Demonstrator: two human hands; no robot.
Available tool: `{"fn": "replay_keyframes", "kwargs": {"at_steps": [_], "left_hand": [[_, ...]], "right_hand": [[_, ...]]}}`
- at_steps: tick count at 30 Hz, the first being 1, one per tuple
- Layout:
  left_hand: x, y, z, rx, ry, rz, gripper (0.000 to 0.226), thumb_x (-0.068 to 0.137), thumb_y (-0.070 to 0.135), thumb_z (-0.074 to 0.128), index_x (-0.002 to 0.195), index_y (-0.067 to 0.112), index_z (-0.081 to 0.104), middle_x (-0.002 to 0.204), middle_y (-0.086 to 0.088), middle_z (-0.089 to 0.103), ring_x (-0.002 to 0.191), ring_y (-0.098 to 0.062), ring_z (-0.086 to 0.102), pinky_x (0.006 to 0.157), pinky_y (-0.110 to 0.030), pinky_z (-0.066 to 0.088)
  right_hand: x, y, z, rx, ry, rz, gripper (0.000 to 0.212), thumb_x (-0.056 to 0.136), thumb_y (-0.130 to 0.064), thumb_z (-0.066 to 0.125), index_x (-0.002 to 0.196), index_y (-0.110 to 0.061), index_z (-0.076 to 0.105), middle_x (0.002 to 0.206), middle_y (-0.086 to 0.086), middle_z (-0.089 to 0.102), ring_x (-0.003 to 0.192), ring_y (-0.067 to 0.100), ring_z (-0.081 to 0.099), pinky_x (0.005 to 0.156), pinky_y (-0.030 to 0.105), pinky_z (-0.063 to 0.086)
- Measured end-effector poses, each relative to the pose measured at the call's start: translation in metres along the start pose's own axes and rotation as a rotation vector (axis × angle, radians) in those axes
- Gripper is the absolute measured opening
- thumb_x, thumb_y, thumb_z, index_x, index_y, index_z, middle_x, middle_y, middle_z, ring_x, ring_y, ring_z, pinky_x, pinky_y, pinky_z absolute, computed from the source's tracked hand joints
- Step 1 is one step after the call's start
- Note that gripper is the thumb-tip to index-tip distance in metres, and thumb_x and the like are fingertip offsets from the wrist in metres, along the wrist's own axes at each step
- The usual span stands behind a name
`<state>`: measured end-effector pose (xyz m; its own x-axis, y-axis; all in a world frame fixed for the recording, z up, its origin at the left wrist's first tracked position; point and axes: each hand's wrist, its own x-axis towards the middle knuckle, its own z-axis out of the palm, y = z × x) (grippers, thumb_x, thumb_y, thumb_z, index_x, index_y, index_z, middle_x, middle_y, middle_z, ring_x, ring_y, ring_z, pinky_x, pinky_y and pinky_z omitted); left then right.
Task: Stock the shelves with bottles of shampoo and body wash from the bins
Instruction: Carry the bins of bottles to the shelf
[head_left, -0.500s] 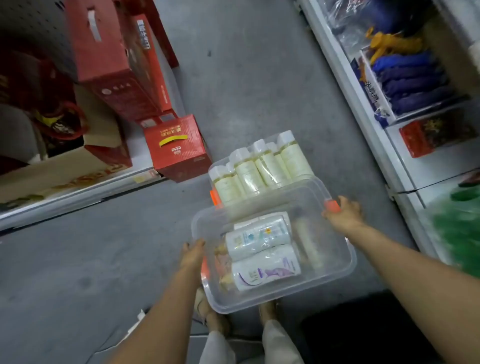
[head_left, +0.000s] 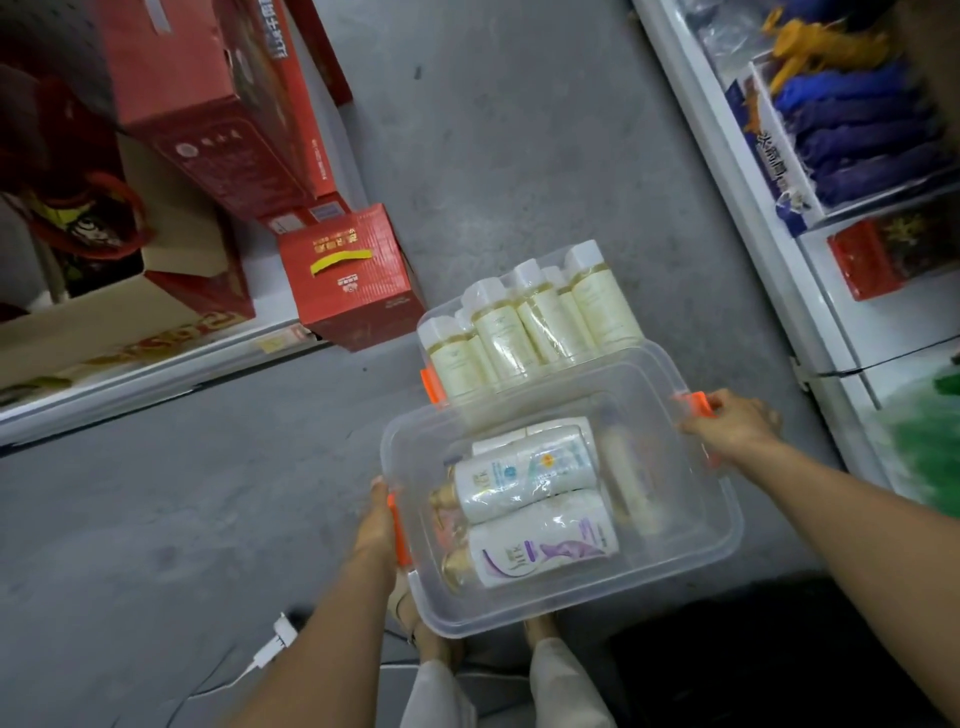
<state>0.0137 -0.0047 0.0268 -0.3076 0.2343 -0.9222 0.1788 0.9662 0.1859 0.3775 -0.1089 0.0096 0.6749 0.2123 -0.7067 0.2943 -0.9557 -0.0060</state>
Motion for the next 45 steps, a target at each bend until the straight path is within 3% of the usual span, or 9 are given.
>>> {"fn": "replay_keyframes", "kwargs": {"at_steps": [5, 11, 20, 25, 29, 33, 38, 42, 45], "left_hand": [[-0.007, -0.009, -0.003, 0.006, -0.105, -0.028, 0.049, 0.102, 0.058, 0.035, 0.116, 0.016, 0.056, 0.101, -0.010, 0.063, 0.074, -0.021, 0.053, 0.087, -0.042, 0.042], [-0.027, -0.014, -0.023, 0.024, -0.128, -0.025, 0.044, 0.101, 0.057, 0.037, 0.087, 0.022, 0.058, 0.086, -0.006, 0.060, 0.077, -0.021, 0.056, 0.083, -0.041, 0.044], [-0.080, -0.011, -0.105, -0.076, -0.071, -0.009, 0.049, 0.101, 0.055, 0.042, 0.091, 0.010, 0.058, 0.080, -0.009, 0.056, 0.072, -0.021, 0.051, 0.064, -0.034, 0.041], [-0.096, -0.013, -0.173, -0.132, -0.034, 0.051, 0.054, 0.099, 0.059, 0.041, 0.082, 0.010, 0.055, 0.079, -0.010, 0.054, 0.073, -0.024, 0.052, 0.080, -0.041, 0.044], [-0.104, -0.010, -0.237, -0.177, 0.009, 0.084, 0.056, 0.096, 0.064, 0.044, 0.088, 0.010, 0.056, 0.085, -0.012, 0.056, 0.087, -0.030, 0.054, 0.089, -0.048, 0.048], [-0.110, -0.005, -0.302, -0.203, 0.049, 0.104, 0.049, 0.098, 0.057, 0.048, 0.082, 0.010, 0.054, 0.077, -0.011, 0.055, 0.074, -0.025, 0.053, 0.074, -0.041, 0.049], [-0.105, -0.007, -0.393, -0.259, 0.071, 0.072, 0.049, 0.099, 0.057, 0.046, 0.085, 0.011, 0.055, 0.081, -0.011, 0.056, 0.075, -0.025, 0.055, 0.084, -0.045, 0.052], [-0.092, -0.011, -0.470, -0.329, 0.116, 0.050, 0.049, 0.097, 0.059, 0.049, 0.091, 0.012, 0.055, 0.080, -0.010, 0.056, 0.071, -0.025, 0.054, 0.072, -0.040, 0.051], [-0.079, -0.017, -0.527, -0.408, 0.131, 0.022, 0.049, 0.096, 0.060, 0.049, 0.091, 0.012, 0.055, 0.077, -0.009, 0.056, 0.067, -0.023, 0.052, 0.068, -0.036, 0.048]], "right_hand": [[-0.017, -0.011, 0.005, 0.334, -0.128, 0.007, 0.045, 0.086, -0.020, 0.074, 0.118, -0.005, 0.047, 0.106, 0.015, 0.053, 0.092, 0.029, 0.053, 0.060, 0.031, 0.040], [-0.043, 0.000, -0.003, 0.349, -0.161, 0.021, 0.031, 0.090, -0.019, 0.070, 0.108, -0.006, 0.049, 0.102, 0.018, 0.052, 0.079, 0.027, 0.050, 0.055, 0.030, 0.037], [-0.131, -0.055, -0.047, 0.273, -0.197, -0.110, 0.043, 0.091, -0.025, 0.068, 0.116, 0.006, 0.053, 0.102, 0.020, 0.055, 0.085, 0.032, 0.055, 0.070, 0.037, 0.044], [-0.192, -0.105, -0.058, 0.279, -0.215, -0.235, 0.013, 0.094, -0.012, 0.064, 0.091, -0.003, 0.056, 0.077, 0.013, 0.053, 0.063, 0.024, 0.052, 0.039, 0.023, 0.042], [-0.241, -0.154, -0.051, 0.223, -0.204, -0.376, 0.026, 0.090, -0.020, 0.070, 0.106, -0.005, 0.056, 0.087, 0.013, 0.057, 0.074, 0.028, 0.055, 0.058, 0.031, 0.042], [-0.289, -0.208, -0.032, 0.161, -0.231, -0.459, 0.031, 0.090, -0.026, 0.070, 0.108, -0.005, 0.055, 0.080, 0.008, 0.051, 0.069, 0.021, 0.050, 0.062, 0.031, 0.042], [-0.356, -0.283, 0.004, 0.067, -0.248, -0.501, 0.031, 0.087, -0.028, 0.073, 0.081, -0.005, 0.052, 0.070, 0.011, 0.048, 0.060, 0.024, 0.047, 0.056, 0.034, 0.042], [-0.412, -0.345, 0.044, -0.008, -0.261, -0.554, 0.026, 0.089, -0.020, 0.072, 0.080, -0.005, 0.052, 0.068, 0.009, 0.048, 0.056, 0.022, 0.048, 0.046, 0.027, 0.040], [-0.457, -0.392, 0.079, -0.053, -0.294, -0.629, 0.024, 0.087, -0.018, 0.074, 0.089, 0.004, 0.064, 0.079, 0.017, 0.063, 0.069, 0.030, 0.062, 0.060, 0.032, 0.057]]}}
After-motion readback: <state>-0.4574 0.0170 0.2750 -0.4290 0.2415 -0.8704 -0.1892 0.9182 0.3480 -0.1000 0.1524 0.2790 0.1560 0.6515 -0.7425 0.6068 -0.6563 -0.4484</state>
